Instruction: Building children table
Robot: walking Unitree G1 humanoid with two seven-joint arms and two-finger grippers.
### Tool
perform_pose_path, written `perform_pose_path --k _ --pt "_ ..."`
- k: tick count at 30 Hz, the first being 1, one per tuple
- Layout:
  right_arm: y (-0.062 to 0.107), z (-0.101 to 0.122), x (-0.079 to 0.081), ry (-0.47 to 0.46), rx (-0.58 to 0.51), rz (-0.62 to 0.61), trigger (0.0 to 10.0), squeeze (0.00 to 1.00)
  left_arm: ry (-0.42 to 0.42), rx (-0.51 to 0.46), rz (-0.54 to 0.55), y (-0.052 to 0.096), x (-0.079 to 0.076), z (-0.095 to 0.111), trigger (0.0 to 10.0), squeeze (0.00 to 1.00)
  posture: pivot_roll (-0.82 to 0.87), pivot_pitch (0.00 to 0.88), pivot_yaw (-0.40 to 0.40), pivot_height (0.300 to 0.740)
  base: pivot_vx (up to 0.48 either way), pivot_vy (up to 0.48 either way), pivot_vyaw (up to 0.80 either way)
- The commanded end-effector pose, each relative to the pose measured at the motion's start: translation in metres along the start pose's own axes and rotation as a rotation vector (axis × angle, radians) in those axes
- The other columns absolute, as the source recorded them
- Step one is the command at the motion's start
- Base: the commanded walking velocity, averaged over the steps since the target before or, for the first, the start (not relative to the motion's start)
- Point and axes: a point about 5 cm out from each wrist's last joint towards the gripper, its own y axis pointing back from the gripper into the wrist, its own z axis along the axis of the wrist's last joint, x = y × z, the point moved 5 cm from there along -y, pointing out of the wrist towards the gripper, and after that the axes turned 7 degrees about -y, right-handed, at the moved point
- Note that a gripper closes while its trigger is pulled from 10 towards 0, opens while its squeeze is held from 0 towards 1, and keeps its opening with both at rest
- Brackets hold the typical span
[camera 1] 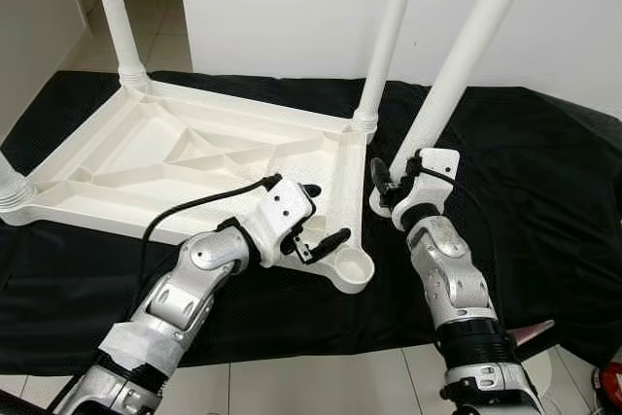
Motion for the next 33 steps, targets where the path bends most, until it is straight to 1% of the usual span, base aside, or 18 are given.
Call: perform_pose_path --k 1,3,4,6,7,10,13,16,17,18,19,21,27,31,33 --pt "0.003 0.005 -0.006 0.017 -0.017 -0.018 10.0 0.00 -0.015 0.032 -0.090 -0.001 -0.012 -0.008 10.0 0.00 0.03 0.038 -0.060 0.740 0.000 0.000 0.00" --pt "0.003 0.005 -0.006 0.017 -0.017 -0.018 10.0 0.00 -0.015 0.032 -0.090 -0.001 -0.012 -0.008 10.0 0.00 0.03 0.038 -0.060 0.740 0.000 0.000 0.00" --pt "0.003 0.006 -0.008 0.018 -0.021 -0.025 10.0 0.00 -0.018 0.057 -0.101 0.000 -0.015 -0.013 10.0 0.00 0.03 0.042 -0.057 0.740 0.000 0.000 0.00" --pt "0.003 0.006 -0.008 0.018 -0.021 -0.025 10.0 0.00 -0.018 0.057 -0.101 0.000 -0.015 -0.013 10.0 0.00 0.03 0.042 -0.057 0.740 0.000 0.000 0.00" --pt "0.003 0.008 -0.009 0.020 -0.027 -0.031 10.0 0.00 -0.022 0.088 -0.119 0.002 -0.017 -0.020 10.0 0.00 0.03 0.049 -0.053 0.740 0.000 0.000 0.00" --pt "0.003 0.008 -0.009 0.020 -0.027 -0.031 10.0 0.00 -0.022 0.088 -0.119 0.002 -0.017 -0.020 10.0 0.00 0.03 0.049 -0.053 0.740 0.000 0.000 0.00" --pt "0.002 0.012 -0.012 0.017 -0.038 -0.044 10.0 0.00 -0.030 0.135 -0.163 0.007 -0.023 -0.029 10.0 0.00 0.03 0.057 -0.047 0.740 0.000 0.000 0.00" --pt "0.002 0.012 -0.012 0.017 -0.038 -0.044 10.0 0.00 -0.030 0.135 -0.163 0.007 -0.023 -0.029 10.0 0.00 0.03 0.057 -0.047 0.740 0.000 0.000 0.00" --pt "0.002 0.013 -0.013 0.016 -0.042 -0.048 10.0 0.00 -0.029 0.161 -0.196 0.009 -0.027 -0.034 10.0 0.00 0.03 0.059 -0.046 0.740 0.000 0.000 0.00" --pt "0.002 0.013 -0.013 0.016 -0.042 -0.048 10.0 0.00 -0.029 0.161 -0.196 0.009 -0.027 -0.034 10.0 0.00 0.03 0.059 -0.046 0.740 0.000 0.000 0.00" --pt "0.003 0.014 -0.014 0.015 -0.042 -0.056 10.0 0.00 -0.058 0.211 -0.252 0.014 -0.034 -0.043 10.0 0.00 0.02 0.067 -0.043 0.740 0.000 0.000 0.00" --pt "0.004 0.013 -0.016 0.015 -0.041 -0.065 10.0 0.00 -0.073 0.274 -0.318 0.020 -0.042 -0.055 10.0 0.00 0.02 0.069 -0.045 0.740 0.000 0.000 0.00" --pt "0.004 0.013 -0.017 0.015 -0.038 -0.068 10.0 0.00 -0.073 0.291 -0.354 0.020 -0.046 -0.058 10.0 0.00 0.01 0.070 -0.048 0.740 0.000 0.000 0.00" --pt "0.004 0.013 -0.017 0.017 -0.036 -0.068 10.0 0.00 -0.079 0.294 -0.364 0.017 -0.047 -0.059 10.0 0.00 0.01 0.071 -0.049 0.740 0.000 0.000 0.00" --pt "0.004 0.013 -0.017 0.018 -0.034 -0.067 10.0 0.00 -0.088 0.292 -0.351 0.013 -0.045 -0.059 10.0 0.00 0.01 0.071 -0.050 0.740 0.000 0.000 0.00"
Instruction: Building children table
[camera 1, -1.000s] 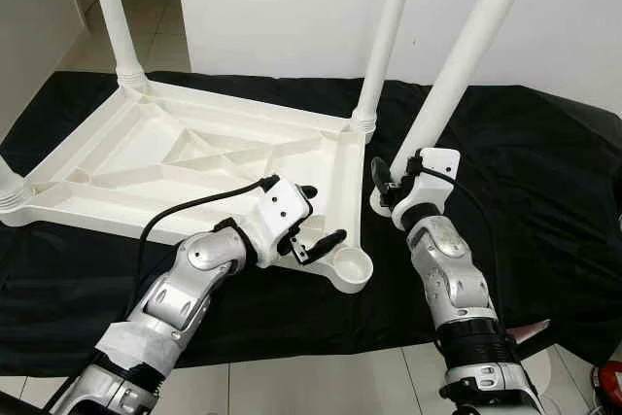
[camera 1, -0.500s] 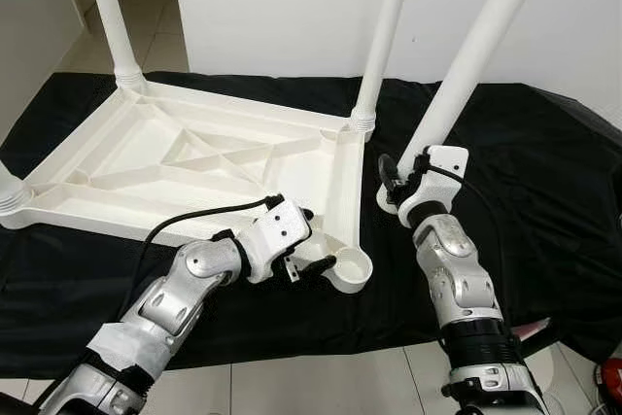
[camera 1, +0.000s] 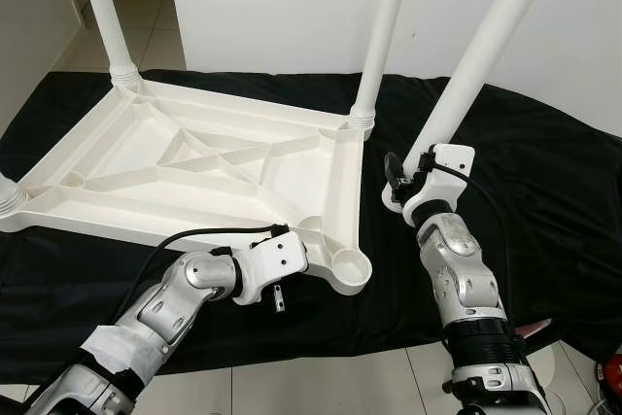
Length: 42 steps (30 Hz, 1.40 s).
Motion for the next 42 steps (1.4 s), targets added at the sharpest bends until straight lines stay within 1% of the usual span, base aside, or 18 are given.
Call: perform_pose_path --k 1,5,7,11,15,16,20,23,27,28,29,33,37,38,39,40,41,42 --pt "0.001 0.002 -0.004 0.001 -0.005 -0.014 10.0 0.00 -0.021 0.015 -0.008 -0.005 0.000 0.000 10.0 0.00 0.01 0.071 -0.051 0.740 0.000 0.000 0.00" --pt "0.001 0.002 -0.004 0.002 -0.004 -0.013 10.0 0.00 -0.028 0.006 0.003 -0.009 0.003 0.005 10.0 0.00 0.02 0.071 -0.050 0.740 0.000 0.000 0.00" --pt "0.001 0.002 -0.004 0.004 -0.002 -0.015 10.0 0.00 -0.032 -0.007 0.013 -0.013 0.008 0.011 10.0 0.00 0.02 0.071 -0.047 0.740 0.000 0.000 0.00" --pt "0.001 0.002 -0.005 0.005 -0.001 -0.017 10.0 0.00 -0.035 -0.022 0.010 -0.017 0.010 0.018 10.0 0.00 0.03 0.073 -0.047 0.740 0.000 0.000 0.00" --pt "-0.001 0.002 -0.004 0.003 -0.004 -0.018 10.0 0.00 -0.050 -0.042 0.007 -0.027 0.013 0.029 10.0 0.00 0.04 0.068 -0.035 0.740 0.000 0.000 0.00" --pt "-0.002 0.003 -0.003 0.002 -0.006 -0.019 10.0 0.00 -0.055 -0.050 0.003 -0.030 0.012 0.032 10.0 0.00 0.04 0.067 -0.034 0.740 0.000 0.000 0.00" --pt "-0.002 0.004 -0.003 0.000 -0.010 -0.020 10.0 0.00 -0.060 -0.060 -0.003 -0.035 0.011 0.035 10.0 0.00 0.03 0.067 -0.039 0.740 0.000 0.000 0.00" --pt "-0.002 0.005 -0.003 0.000 -0.010 -0.017 10.0 0.00 -0.064 -0.077 -0.014 -0.045 0.006 0.039 10.0 0.00 0.01 0.071 -0.052 0.740 0.000 0.000 0.00" --pt "-0.002 0.005 -0.003 0.001 -0.009 -0.015 10.0 0.00 -0.064 -0.080 -0.017 -0.047 0.006 0.040 10.0 0.00 0.01 0.071 -0.052 0.740 0.000 0.000 0.00" --pt "-0.002 0.005 -0.002 0.001 -0.008 -0.013 10.0 0.00 -0.067 -0.080 -0.017 -0.050 0.005 0.040 10.0 0.00 0.01 0.075 -0.056 0.740 0.000 0.000 0.00" --pt "-0.002 0.005 0.002 -0.007 -0.004 0.010 10.0 0.00 -0.063 -0.091 -0.001 -0.055 0.006 0.044 10.0 0.00 -0.01 0.079 -0.065 0.740 0.000 0.000 0.00" --pt "0.000 0.005 0.007 -0.014 -0.003 0.042 10.0 0.00 -0.060 -0.104 0.023 -0.059 0.009 0.050 10.0 0.00 -0.01 0.085 -0.068 0.740 0.000 0.000 0.00" --pt "0.000 0.003 0.008 -0.015 0.000 0.050 10.0 0.00 -0.054 -0.105 0.039 -0.059 0.011 0.051 10.0 0.00 0.00 0.088 -0.069 0.740 0.000 0.000 0.00" --pt "0.004 -0.001 0.015 -0.013 0.008 0.083 10.0 0.00 -0.050 -0.102 0.116 -0.049 0.024 0.048 10.0 0.00 0.02 0.094 -0.062 0.740 0.000 0.000 0.00" --pt "0.007 -0.004 0.018 -0.008 0.013 0.100 10.0 0.00 -0.011 -0.104 0.147 -0.042 0.030 0.045 10.0 0.00 0.03 0.095 -0.059 0.740 0.000 0.000 0.00" --pt "0.007 -0.004 0.018 -0.008 0.013 0.100 10.0 0.00 -0.011 -0.104 0.147 -0.042 0.030 0.045 10.0 0.00 0.03 0.095 -0.059 0.740 0.000 0.000 0.00" --pt "0.009 -0.006 0.021 -0.002 0.017 0.114 10.0 0.00 0.018 -0.112 0.164 -0.036 0.034 0.043 10.0 0.00 0.03 0.095 -0.059 0.740 0.000 0.000 0.00" --pt "0.013 -0.010 0.026 0.011 0.025 0.143 10.0 0.00 0.081 -0.154 0.205 -0.023 0.042 0.045 10.0 0.00 0.04 0.096 -0.058 0.740 0.000 0.000 0.00"
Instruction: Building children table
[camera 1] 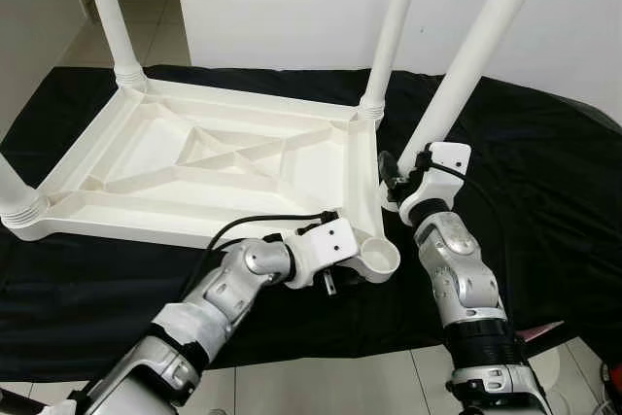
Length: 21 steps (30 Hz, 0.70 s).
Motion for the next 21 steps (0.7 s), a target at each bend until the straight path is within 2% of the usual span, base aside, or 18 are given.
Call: perform_pose_path --k 1,3,9,10,13,17,21 --pt "0.004 -0.002 0.005 0.013 -0.003 0.032 10.0 0.00 0.062 -0.035 0.084 0.010 0.013 0.003 10.0 0.00 0.04 0.096 -0.058 0.740 0.000 0.000 0.00" --pt "0.008 -0.007 0.009 0.032 0.007 0.052 10.0 0.00 0.110 -0.065 0.128 0.022 0.022 0.006 10.0 0.00 0.05 0.094 -0.058 0.740 0.000 0.000 0.00" --pt "0.016 -0.016 0.017 0.050 0.023 0.083 10.0 0.00 0.122 -0.100 0.181 0.034 0.023 0.008 10.0 0.00 0.06 0.089 -0.069 0.740 0.000 0.000 0.00" --pt "0.017 -0.017 0.020 0.048 0.022 0.095 10.0 0.00 0.144 -0.103 0.199 0.037 0.023 0.007 10.0 0.00 0.07 0.085 -0.070 0.740 0.000 0.000 0.00" --pt "0.018 -0.016 0.022 0.043 0.018 0.105 10.0 0.00 0.172 -0.100 0.209 0.038 0.023 0.006 10.0 0.00 0.07 0.084 -0.071 0.740 0.000 0.000 0.00" --pt "0.023 -0.014 0.027 0.001 0.001 0.133 10.0 0.00 0.235 -0.125 0.285 0.046 0.026 0.006 10.0 0.00 0.07 0.074 -0.079 0.740 0.000 0.000 0.00" --pt "0.027 -0.016 0.025 0.013 0.009 0.133 10.0 0.00 0.281 -0.143 0.313 0.046 0.023 0.007 10.0 0.00 0.07 0.068 -0.082 0.740 0.000 0.000 0.00"
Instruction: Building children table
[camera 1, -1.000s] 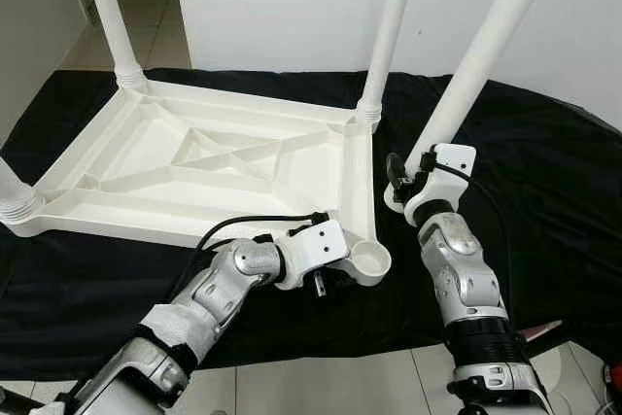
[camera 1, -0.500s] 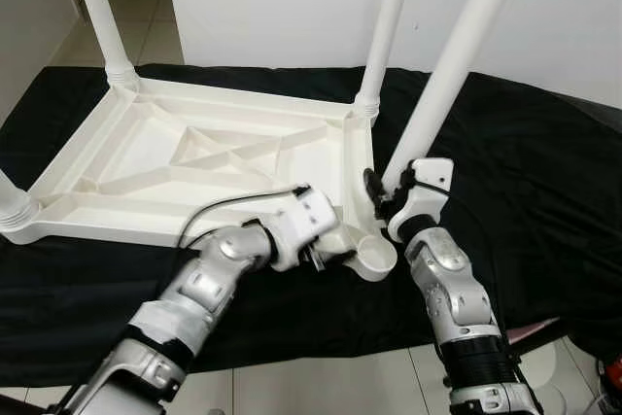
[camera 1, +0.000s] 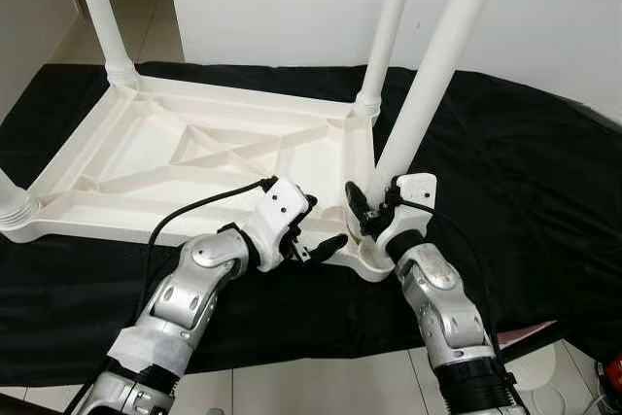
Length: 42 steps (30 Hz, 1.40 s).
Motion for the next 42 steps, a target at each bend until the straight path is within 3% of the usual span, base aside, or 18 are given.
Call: perform_pose_path --k 1,4,7,14,37,42 --pt "0.002 0.004 -0.001 0.008 -0.016 0.005 10.0 0.00 0.023 0.014 0.116 0.001 0.009 -0.002 10.0 0.00 0.07 0.068 -0.082 0.740 0.000 0.000 0.00" --pt "0.008 0.000 -0.002 0.051 -0.003 0.011 10.0 0.00 0.071 -0.008 0.125 0.003 -0.005 -0.003 10.0 0.00 0.07 0.064 -0.084 0.740 0.000 0.000 0.00" --pt "0.013 -0.005 -0.004 0.057 0.016 0.006 10.0 0.00 0.094 -0.010 0.143 0.007 -0.006 -0.005 10.0 0.00 0.07 0.061 -0.089 0.740 0.000 0.000 0.00" --pt "0.020 -0.015 -0.006 0.067 0.063 0.008 10.0 0.00 0.060 -0.009 0.134 0.017 -0.007 -0.009 10.0 0.00 0.07 0.051 -0.092 0.740 0.000 0.000 0.00" --pt "0.029 -0.022 -0.007 0.115 0.101 0.025 10.0 0.00 0.037 -0.014 0.106 0.022 -0.013 -0.006 10.0 0.00 0.07 0.048 -0.092 0.740 0.000 0.000 0.00" --pt "0.036 -0.029 0.001 0.200 0.124 0.113 10.0 0.00 0.029 -0.016 0.107 0.023 -0.011 -0.005 10.0 0.00 0.07 0.049 -0.090 0.740 0.000 0.000 0.00"
